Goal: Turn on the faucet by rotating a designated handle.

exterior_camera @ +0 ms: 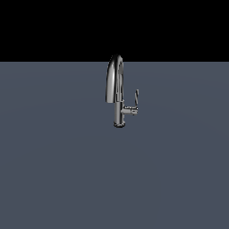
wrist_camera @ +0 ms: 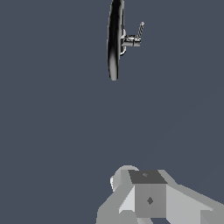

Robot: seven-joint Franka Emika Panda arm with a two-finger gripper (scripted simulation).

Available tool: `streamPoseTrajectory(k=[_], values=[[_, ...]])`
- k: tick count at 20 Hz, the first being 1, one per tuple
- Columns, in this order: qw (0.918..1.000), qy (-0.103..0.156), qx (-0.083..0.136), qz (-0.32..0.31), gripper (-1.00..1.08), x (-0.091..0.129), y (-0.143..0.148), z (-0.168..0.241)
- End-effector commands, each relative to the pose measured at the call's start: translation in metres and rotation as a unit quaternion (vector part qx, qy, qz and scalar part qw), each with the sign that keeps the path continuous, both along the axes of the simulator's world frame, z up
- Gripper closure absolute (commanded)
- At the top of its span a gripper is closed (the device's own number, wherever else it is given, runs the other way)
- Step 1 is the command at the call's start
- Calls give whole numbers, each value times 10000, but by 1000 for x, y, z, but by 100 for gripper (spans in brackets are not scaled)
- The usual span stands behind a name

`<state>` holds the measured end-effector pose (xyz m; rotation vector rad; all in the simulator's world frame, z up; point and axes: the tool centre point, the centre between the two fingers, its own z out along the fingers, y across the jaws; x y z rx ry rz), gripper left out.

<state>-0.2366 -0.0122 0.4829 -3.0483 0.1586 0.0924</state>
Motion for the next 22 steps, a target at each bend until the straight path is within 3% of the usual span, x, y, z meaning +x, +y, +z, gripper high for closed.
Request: streamPoseTrajectory(k=[1,12,22], values=[[9998,92,110,-112,108,9,0,-1],[9900,706,865,-868,108,70,-3,-14],[9635,1332,1647,-1640,108,131,-14,-36]])
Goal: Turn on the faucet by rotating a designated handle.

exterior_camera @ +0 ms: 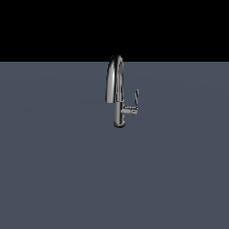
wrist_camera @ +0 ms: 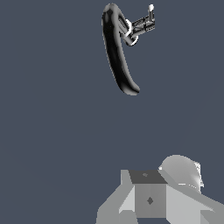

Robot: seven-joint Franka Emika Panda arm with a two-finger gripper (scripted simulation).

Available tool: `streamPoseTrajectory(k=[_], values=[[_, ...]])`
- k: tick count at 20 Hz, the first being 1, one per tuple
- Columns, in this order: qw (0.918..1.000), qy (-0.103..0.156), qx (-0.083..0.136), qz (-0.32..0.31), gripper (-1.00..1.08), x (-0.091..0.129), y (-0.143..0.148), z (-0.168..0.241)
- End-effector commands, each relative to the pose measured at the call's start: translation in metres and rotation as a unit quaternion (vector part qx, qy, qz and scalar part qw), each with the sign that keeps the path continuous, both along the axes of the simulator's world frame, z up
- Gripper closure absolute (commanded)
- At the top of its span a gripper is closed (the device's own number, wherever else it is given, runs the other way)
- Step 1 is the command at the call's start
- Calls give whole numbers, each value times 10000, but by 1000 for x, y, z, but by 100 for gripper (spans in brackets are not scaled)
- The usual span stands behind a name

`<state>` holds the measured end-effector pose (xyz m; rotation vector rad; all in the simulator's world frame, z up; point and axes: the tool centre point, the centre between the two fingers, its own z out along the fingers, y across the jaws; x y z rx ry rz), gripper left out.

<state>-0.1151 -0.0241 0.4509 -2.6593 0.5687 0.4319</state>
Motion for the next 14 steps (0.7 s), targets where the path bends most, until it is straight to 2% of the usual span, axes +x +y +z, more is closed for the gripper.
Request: streamPoseTrajectory(k=[1,8,14], values=[[9994,164,207,-205,108,15,-4,-7],[9917,630,801,-780,108,56,-15,-29],[9771,1043,1331,-1288,108,89,-27,-54]])
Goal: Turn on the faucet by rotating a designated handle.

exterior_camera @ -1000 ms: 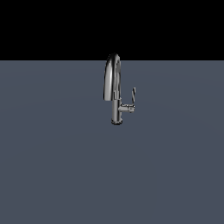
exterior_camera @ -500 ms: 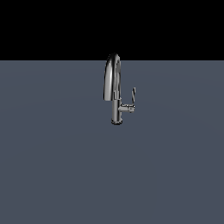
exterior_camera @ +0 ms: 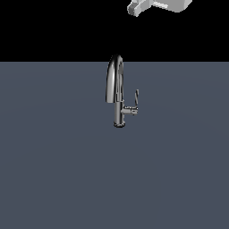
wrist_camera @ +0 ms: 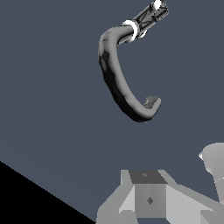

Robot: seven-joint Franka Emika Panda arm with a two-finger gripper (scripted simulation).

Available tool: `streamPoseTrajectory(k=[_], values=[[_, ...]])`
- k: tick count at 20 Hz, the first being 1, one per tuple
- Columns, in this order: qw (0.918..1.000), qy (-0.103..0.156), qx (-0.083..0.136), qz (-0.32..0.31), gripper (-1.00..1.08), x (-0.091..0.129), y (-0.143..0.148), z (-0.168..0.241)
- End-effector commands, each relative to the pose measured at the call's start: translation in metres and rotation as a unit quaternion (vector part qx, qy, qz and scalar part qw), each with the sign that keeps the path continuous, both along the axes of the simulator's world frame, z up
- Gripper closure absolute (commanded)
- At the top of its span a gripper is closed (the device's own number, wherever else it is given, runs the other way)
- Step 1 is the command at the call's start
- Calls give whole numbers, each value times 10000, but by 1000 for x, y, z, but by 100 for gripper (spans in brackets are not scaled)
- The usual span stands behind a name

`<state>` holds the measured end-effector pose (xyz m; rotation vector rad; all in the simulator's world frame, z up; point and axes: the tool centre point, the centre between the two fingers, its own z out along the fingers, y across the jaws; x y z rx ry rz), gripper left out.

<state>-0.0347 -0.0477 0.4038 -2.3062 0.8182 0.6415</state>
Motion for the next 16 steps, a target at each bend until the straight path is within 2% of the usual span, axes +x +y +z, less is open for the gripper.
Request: streamPoseTrajectory(k=[1,5,9,13,16], values=[[9993,179,234,-222,108,14,-5,-11],[9952,476,618,-587,108,35,-14,-31],[9868,789,1024,-973,108,54,-23,-54],[9732,1123,1454,-1383,108,73,-32,-81],[9590,1384,1790,-1705,108,86,-39,-104]])
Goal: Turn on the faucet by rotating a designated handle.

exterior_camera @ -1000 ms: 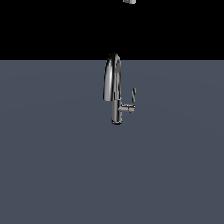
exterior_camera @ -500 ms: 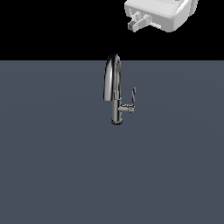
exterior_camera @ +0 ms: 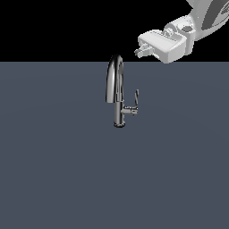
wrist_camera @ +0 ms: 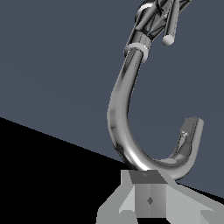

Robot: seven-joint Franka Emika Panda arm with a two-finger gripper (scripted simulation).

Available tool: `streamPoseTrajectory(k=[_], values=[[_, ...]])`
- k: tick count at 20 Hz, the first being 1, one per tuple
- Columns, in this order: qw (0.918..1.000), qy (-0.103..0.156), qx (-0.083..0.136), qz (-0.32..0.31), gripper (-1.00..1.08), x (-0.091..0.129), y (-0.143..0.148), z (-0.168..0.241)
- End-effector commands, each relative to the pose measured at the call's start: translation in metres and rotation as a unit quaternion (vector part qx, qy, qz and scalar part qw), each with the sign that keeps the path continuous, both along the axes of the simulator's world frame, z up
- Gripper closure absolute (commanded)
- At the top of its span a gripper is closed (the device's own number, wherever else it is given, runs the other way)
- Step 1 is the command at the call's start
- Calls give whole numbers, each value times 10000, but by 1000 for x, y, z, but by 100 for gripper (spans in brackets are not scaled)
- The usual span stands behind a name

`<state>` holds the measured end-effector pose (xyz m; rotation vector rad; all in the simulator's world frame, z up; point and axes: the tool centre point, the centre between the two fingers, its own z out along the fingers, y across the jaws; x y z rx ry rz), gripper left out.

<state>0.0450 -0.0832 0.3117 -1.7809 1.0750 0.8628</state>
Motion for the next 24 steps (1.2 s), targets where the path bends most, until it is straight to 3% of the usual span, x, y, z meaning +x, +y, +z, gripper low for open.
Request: streamPoseTrajectory(k=[1,6,13,19,24], values=[[9989,230,300,-282,108,11,-5,-19],[9897,703,900,-863,108,29,-14,-62],[9677,1243,1575,-1524,108,43,-18,-114],[9520,1511,1911,-1854,108,48,-18,-142],[9464,1595,2017,-1957,108,49,-17,-151]])
